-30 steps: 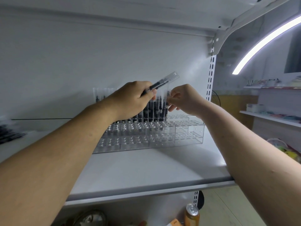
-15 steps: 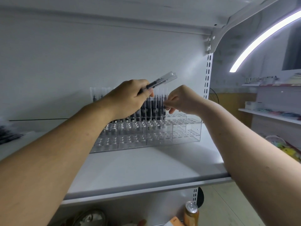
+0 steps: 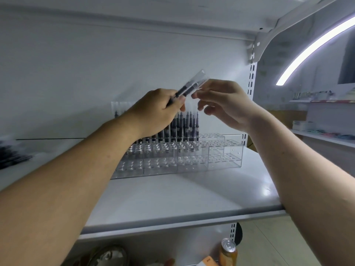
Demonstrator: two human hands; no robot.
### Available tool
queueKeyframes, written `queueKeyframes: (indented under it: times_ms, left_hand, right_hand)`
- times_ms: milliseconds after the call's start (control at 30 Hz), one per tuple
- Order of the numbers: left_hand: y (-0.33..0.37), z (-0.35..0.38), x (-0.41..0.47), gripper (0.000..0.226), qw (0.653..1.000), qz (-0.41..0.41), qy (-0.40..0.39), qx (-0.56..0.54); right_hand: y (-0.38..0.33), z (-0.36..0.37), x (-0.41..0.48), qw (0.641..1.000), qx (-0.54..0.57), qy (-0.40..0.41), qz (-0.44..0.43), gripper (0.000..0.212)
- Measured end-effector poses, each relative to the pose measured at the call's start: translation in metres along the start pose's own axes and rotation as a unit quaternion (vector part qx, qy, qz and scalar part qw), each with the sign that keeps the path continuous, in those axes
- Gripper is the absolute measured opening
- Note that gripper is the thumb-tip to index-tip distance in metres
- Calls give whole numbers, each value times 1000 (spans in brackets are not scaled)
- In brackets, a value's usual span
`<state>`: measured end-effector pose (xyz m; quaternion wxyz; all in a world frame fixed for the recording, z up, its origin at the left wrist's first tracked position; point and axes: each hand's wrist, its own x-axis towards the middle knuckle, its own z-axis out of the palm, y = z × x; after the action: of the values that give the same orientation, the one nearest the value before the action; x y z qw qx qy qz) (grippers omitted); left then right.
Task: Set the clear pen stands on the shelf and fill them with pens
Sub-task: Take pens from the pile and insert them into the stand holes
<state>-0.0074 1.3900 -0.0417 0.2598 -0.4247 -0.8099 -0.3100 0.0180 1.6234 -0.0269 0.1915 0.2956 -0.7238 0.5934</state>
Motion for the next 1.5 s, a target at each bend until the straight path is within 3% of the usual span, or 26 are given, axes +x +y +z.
queueKeyframes:
  times_ms: [67, 167, 267, 367, 467, 533, 667, 833, 1300, 1500]
  left_hand:
    - [2, 1, -1, 34, 1000, -3, -7, -9]
    - [5, 1, -2, 35, 1000, 0, -19, -6]
    - [7, 0, -3, 36, 1000, -1, -14, 2]
    - [6, -1, -3, 33, 1000, -4, -3, 7]
    - [5, -1, -4, 32, 1000, -3, 3, 22]
    - [5, -1, -4, 33, 999, 5, 8, 30]
    - [6, -1, -3, 26, 999, 20, 15, 35]
    - [7, -3, -3, 22, 999, 25, 23, 40]
    - [9, -3, -4, 23, 999, 13, 20, 40]
    - [8, -3, -4, 24, 999, 11, 18, 42]
  right_hand:
    - [1, 3, 1, 999, 32, -38, 12, 22]
    - [4, 6, 3, 999, 49, -22, 1, 25]
    - [4, 5, 6, 996, 75, 42, -9, 20]
    - [1, -4, 9, 979, 119, 163, -27, 10]
    - [6, -17, 11, 965, -83, 243, -59, 12]
    - [12, -19, 9, 946, -226, 225, -61, 13]
    - [20, -14, 5, 932, -320, 167, -33, 15]
    - [19, -4, 2, 938, -323, 122, -13, 10]
    - [14, -4, -1, 933, -335, 133, 4, 10]
    - [17, 0, -3, 925, -371, 71, 28, 12]
